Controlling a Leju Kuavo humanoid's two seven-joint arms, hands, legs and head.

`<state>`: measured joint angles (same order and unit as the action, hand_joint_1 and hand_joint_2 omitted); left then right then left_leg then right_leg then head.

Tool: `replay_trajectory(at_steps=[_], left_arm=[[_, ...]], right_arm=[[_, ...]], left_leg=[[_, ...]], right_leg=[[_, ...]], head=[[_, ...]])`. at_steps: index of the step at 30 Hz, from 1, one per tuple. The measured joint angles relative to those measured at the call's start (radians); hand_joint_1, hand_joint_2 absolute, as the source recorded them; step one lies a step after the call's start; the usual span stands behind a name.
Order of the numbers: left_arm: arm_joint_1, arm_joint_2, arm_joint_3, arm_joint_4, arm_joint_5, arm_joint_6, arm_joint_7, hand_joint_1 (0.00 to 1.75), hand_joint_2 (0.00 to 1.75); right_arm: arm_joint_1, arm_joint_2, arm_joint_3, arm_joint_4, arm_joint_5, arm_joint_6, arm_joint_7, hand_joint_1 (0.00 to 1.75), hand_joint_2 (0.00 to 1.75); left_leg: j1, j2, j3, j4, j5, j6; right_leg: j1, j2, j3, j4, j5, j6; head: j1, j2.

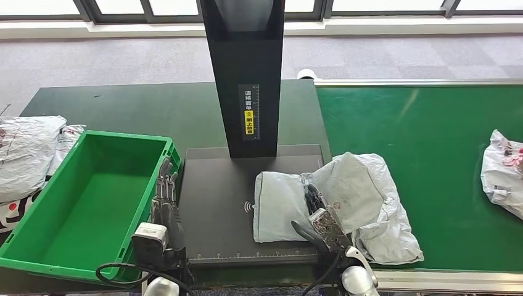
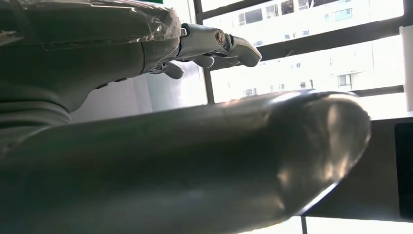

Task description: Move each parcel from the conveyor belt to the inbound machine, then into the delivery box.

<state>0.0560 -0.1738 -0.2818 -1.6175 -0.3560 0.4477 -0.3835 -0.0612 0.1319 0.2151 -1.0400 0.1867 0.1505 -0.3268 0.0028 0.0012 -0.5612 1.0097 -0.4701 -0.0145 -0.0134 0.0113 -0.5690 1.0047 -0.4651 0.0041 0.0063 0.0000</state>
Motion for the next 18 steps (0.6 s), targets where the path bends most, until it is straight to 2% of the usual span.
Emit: replay_trajectory(at_steps=[10,18], left_arm=[[-0.010,0.009,-0.013,0.030,0.011,0.007,0.003,0.00,0.00],[-0.009,0.005,-0.015,0.037,-0.004,0.013,0.008,0.00,0.00]], right_arm=[[-0.081,0.024,0.017,0.123,-0.025,0.030,-0.007,0.00,1.75],[-0.187,0.046,0.030,0.244,-0.024,0.056,-0.075,0.00,1.75]], left_leg=[[0.001,0.006,0.001,0.000,-0.003,-0.002],[0.001,0.007,0.003,0.000,-0.002,-0.002]], right_leg=[[0.001,0.006,0.007,0.000,0.000,-0.001],[0.002,0.007,0.009,0.000,0.001,-0.002]], head=[[0.000,0.000],[0.000,0.000]])
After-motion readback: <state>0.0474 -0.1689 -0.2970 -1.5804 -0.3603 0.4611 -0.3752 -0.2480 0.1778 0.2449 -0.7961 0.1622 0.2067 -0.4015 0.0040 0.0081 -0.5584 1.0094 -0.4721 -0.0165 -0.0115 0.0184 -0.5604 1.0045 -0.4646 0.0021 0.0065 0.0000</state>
